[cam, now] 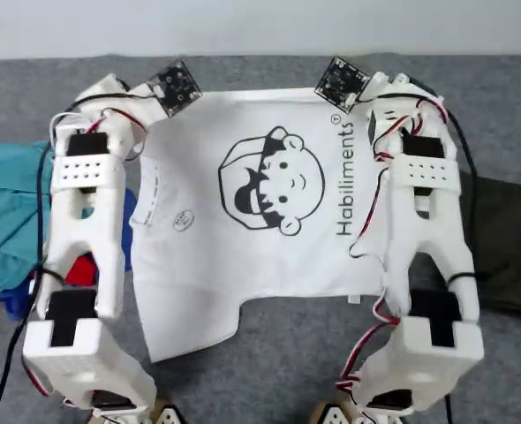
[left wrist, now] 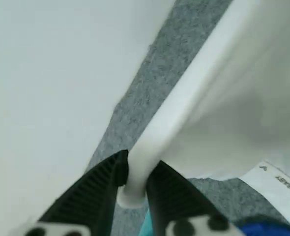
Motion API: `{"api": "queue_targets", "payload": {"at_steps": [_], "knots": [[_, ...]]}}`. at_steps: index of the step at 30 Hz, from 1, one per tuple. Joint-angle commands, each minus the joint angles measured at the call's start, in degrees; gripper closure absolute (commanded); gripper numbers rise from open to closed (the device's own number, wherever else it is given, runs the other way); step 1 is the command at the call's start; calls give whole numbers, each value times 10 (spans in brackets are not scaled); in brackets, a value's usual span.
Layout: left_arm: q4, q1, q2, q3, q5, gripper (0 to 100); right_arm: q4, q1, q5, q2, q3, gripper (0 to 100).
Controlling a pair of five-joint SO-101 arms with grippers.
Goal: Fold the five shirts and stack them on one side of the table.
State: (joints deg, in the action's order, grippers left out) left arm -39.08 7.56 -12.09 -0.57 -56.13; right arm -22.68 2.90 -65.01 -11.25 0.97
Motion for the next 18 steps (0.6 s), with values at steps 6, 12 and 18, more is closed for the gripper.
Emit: {"api": "queue_targets", "payload": {"at_steps": [6, 12, 18], "knots": [[-258, 4, 6, -101, -19, 987, -136, -9, -4, 65, -8, 988], [-567, -16, 5, -212, -25, 987, -342, -12, -4, 128, -8, 988], [-617, -31, 50, -153, -28, 987, -495, -8, -4, 156, -8, 988]]}}
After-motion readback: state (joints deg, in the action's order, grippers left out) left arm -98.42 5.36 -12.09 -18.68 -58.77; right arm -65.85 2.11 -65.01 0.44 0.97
